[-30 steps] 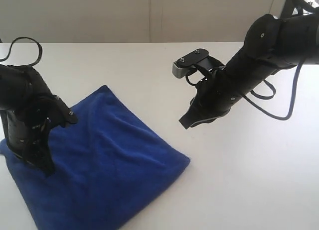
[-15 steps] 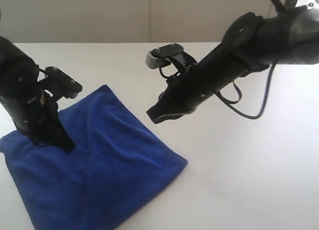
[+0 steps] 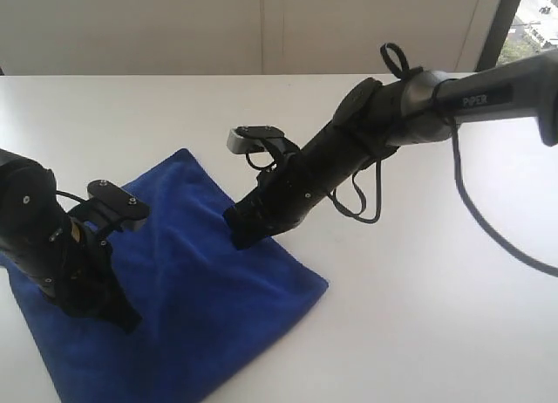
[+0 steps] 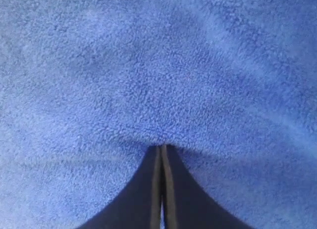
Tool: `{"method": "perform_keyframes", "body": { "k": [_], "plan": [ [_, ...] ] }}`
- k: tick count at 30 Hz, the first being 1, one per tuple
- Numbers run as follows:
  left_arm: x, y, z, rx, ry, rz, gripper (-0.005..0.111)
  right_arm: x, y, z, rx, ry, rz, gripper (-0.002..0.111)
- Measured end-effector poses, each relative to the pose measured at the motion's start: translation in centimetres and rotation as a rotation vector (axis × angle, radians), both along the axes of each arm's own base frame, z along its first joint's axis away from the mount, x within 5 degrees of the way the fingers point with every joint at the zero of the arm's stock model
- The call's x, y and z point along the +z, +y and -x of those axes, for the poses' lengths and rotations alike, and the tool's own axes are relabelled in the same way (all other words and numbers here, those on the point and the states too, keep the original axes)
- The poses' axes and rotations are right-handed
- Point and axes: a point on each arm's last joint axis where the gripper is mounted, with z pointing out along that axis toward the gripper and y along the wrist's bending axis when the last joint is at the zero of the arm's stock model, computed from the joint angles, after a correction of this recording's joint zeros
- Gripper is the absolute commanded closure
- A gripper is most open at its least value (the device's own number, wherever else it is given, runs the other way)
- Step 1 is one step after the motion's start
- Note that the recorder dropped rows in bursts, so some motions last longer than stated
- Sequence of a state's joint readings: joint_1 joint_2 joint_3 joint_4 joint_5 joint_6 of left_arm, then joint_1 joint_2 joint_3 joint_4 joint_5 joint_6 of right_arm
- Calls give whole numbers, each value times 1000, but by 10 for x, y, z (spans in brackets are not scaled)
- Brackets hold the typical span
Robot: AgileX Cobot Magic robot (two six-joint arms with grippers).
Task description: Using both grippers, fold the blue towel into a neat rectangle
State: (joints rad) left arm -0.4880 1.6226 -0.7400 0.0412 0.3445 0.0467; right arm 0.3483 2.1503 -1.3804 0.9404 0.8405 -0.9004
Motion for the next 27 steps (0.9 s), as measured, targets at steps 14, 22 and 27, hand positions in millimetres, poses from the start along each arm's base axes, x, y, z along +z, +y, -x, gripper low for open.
{"method": "perform_keyframes", "body": {
  "k": [14, 22, 27],
  "plan": [
    [-1, 2, 2, -16, 5, -19, 107, -11, -10, -1, 8, 25, 161, 108],
    [-1, 2, 1, -18, -1, -18, 107, -10, -10, -1, 3, 26, 184, 108],
    [9, 2, 1, -19, -50, 6, 107, -6, -10, 1, 35, 13, 180, 108]
  ]
}}
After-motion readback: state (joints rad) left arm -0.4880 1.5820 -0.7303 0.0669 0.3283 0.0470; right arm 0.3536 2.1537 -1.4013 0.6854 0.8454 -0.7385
